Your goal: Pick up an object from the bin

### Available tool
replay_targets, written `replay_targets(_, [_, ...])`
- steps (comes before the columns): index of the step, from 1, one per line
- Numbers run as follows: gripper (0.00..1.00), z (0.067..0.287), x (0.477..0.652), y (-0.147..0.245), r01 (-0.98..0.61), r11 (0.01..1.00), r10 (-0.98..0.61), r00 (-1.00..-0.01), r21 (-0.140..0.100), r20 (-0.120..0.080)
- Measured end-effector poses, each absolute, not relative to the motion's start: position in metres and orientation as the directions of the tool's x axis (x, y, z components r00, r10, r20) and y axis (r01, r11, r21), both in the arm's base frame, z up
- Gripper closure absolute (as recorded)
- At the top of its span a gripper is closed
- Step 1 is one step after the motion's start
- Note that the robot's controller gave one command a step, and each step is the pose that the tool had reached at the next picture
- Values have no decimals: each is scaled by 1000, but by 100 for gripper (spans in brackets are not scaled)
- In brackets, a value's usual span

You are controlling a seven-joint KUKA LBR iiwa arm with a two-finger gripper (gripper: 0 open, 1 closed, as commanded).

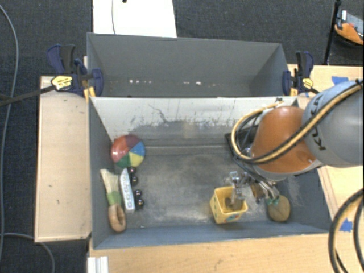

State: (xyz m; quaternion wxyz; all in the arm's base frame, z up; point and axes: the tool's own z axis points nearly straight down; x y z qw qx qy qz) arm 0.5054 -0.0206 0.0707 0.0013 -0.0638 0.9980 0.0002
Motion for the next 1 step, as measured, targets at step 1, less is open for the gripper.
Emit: replay_targets(1, [100, 202, 505, -10, -149, 989, -149, -989, 0, -5])
